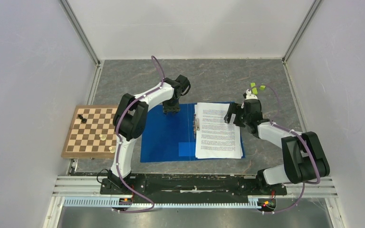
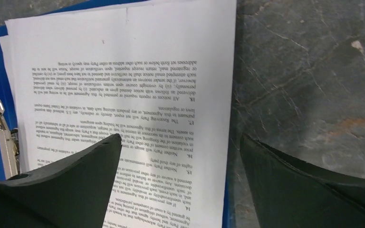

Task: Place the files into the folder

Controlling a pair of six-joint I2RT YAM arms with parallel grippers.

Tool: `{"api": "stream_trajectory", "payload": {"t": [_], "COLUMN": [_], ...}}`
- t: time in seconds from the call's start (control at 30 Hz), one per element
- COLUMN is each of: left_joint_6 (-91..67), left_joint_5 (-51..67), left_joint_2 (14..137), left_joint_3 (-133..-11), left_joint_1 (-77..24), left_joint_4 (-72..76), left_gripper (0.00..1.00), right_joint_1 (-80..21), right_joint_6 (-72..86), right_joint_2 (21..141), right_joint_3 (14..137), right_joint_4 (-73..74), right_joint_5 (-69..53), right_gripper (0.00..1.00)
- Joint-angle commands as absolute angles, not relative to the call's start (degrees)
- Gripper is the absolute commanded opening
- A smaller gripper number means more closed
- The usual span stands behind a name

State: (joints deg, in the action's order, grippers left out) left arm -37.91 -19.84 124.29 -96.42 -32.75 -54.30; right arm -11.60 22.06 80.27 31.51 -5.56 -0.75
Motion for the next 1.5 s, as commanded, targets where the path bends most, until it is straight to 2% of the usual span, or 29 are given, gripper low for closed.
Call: {"api": "stream_trajectory", "payload": {"t": [0.0,0.23,0.63,1.03,1.47], "left_joint_6": [-36.1,-36.2,-36.2,-37.2,-37.5], "left_joint_5": [-18.5,-18.1,-17.6,-18.4,-17.8], "left_joint_2": [127.1,127.8,127.9,127.7,127.5], "left_joint_3": [-97.2,-97.9,-98.3,-98.6,-98.6], "left_joint_1": [-32.7,-32.7,-32.7,-32.5,-32.5], "left_joint_4": [-53.3,-53.3,-53.3,-54.4,-54.3], "left_gripper": [0.43,0.43,0.42,0.43,0.43], "right_joint_1": [-11.4,-12.0,-18.5,-19.5,-13.4], "right_joint_6": [23.1,21.5,19.5,19.0,19.7], "right_joint_2": [82.9,86.0,89.3,88.3,89.2], "right_joint_3": [35.9,39.3,43.4,45.0,42.3], "right_joint_4": [-8.6,-6.7,-3.6,-0.3,-6.5], "right_joint_5": [-1.3,1.7,8.3,13.3,3.4], "right_gripper": [0.98,0.98,0.98,0.98,0.98]}}
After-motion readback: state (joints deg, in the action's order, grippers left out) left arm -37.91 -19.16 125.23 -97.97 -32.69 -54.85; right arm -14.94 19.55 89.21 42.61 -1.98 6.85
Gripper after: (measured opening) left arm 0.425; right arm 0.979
